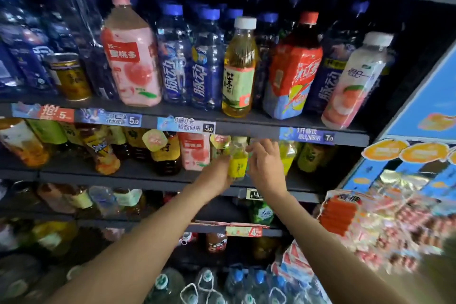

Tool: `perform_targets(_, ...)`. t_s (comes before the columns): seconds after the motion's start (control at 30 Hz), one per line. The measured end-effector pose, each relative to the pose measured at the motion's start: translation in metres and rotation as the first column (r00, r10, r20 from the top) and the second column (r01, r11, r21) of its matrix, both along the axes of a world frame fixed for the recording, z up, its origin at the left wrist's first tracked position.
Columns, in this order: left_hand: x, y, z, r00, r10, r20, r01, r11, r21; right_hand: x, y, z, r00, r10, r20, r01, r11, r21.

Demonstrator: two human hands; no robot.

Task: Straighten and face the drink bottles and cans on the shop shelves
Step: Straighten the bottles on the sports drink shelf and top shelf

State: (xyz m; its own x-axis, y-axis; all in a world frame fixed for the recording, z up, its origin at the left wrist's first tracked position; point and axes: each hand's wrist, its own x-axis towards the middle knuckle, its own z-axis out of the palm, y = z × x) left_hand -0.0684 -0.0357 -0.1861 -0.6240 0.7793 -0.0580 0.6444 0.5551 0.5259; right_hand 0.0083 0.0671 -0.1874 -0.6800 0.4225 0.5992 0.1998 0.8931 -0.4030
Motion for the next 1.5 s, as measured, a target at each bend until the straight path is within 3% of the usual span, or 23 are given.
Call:
perform_targets(0.1, -0.01, 0.015, -0.009, 0.994, 0.094, 0.052, -0.094, 0.996, 0.007, 0.005, 0.024, -0.027, 0.958, -0.014, 0.285, 0.06, 0.987, -0.152)
perform_targets(0.17, -0.013, 0.023, -0.012, 0.993, 0.113, 0.033, -0.113, 0.994, 0.004, 0.001, 0.03, -0.03, 0.934, 0.057, 0.352, 0.029, 0.972, -0.233)
perform_targets(0.37, -0.01, 0.014, -0.023, 0.988, 0.124, 0.091, -0.133, 0.986, 0.1, -0.052, 0.039, -0.035, 0.924, 0.133, 0.357, 0.005, 0.933, -0.36)
perform_targets(0.5, -0.013, 0.003, -0.026, 0.979, 0.177, 0.101, -0.188, 0.976, 0.109, -0.076, 0.039, -0.031, 0.964, 0.045, 0.263, 0.124, 0.796, -0.593)
perform_targets(0.7, -0.01, -0.009, -0.029, 0.973, 0.138, 0.187, -0.143, 0.99, 0.012, -0.043, 0.01, -0.023, 0.976, 0.062, 0.21, 0.017, 0.935, -0.354)
perform_targets(0.83, 0.0, -0.031, -0.016, 0.954, 0.043, 0.297, -0.043, 0.999, -0.004, -0.018, -0.014, -0.001, 0.977, 0.073, 0.201, 0.007, 0.93, -0.368)
perform_targets(0.97, -0.005, -0.06, 0.02, 0.88, -0.033, 0.473, 0.023, 0.999, 0.028, 0.003, -0.044, 0.067, 0.961, 0.136, 0.241, -0.043, 0.933, -0.357)
perform_targets(1.07, -0.011, -0.08, 0.059, 0.868, -0.044, 0.495, 0.007, 0.997, 0.076, 0.013, -0.065, 0.124, 0.965, 0.195, 0.177, -0.14, 0.949, -0.284)
perform_targets(1.2, 0.0, -0.098, 0.131, 0.824, -0.193, 0.533, 0.043, 0.959, 0.279, 0.023, -0.085, 0.192, 0.982, 0.18, 0.05, -0.166, 0.965, -0.203)
perform_targets(1.27, 0.008, -0.102, 0.164, 0.848, -0.238, 0.474, 0.058, 0.93, 0.364, 0.03, -0.091, 0.22, 0.986, 0.146, -0.076, -0.16, 0.963, -0.219)
perform_targets(1.4, 0.02, -0.095, 0.218, 0.86, -0.294, 0.417, 0.006, 0.823, 0.568, 0.048, -0.094, 0.261, 0.908, 0.18, -0.379, -0.297, 0.914, -0.278)
perform_targets(1.5, 0.031, -0.078, 0.266, 0.891, -0.311, 0.332, 0.006, 0.738, 0.675, 0.061, -0.079, 0.277, 0.866, 0.159, -0.473, -0.322, 0.903, -0.285)
